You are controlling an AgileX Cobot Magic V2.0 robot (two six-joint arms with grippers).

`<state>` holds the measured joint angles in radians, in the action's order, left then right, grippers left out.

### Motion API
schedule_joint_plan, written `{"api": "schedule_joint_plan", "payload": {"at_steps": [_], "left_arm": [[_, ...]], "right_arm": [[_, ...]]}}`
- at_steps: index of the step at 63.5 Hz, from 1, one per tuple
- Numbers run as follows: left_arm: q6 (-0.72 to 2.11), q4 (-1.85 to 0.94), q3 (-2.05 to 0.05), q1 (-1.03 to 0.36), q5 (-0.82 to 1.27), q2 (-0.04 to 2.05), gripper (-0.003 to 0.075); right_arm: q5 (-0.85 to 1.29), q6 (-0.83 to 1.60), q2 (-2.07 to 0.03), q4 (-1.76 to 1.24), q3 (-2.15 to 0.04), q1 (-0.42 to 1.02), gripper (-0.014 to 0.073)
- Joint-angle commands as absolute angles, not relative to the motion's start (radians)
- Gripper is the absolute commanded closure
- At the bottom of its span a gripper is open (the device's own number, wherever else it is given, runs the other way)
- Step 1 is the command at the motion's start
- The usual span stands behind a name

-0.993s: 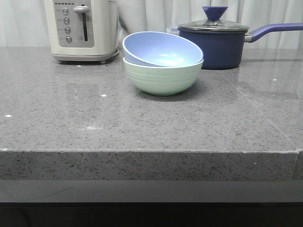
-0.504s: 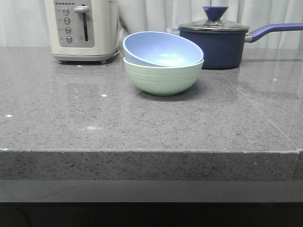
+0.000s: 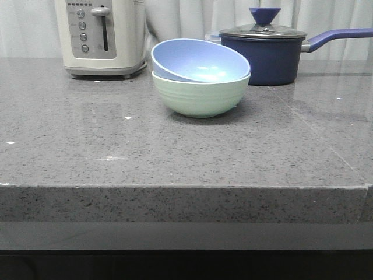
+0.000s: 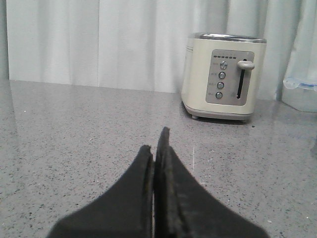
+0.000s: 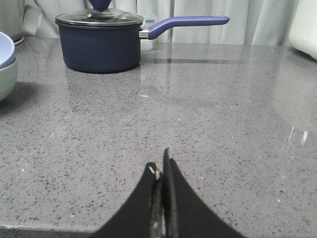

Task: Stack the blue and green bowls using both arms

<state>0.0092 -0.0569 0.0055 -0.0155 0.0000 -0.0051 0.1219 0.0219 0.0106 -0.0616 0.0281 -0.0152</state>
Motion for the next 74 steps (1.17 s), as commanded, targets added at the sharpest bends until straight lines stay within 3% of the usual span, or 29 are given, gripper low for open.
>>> {"api": "schedule_joint_plan", "payload": {"at_steps": [1, 74], "left_arm": [[0.000, -0.066, 0.011, -0.023, -0.083, -0.022, 0.0740], [0.000, -0.066, 0.011, -0.023, -0.083, -0.022, 0.0740]], "right_arm": [[0.036, 0.033, 0.030, -0.055, 0.012, -0.019, 0.0650], [-0.102, 0.033, 0.030, -0.055, 0.011, -0.020, 0.0650]]}}
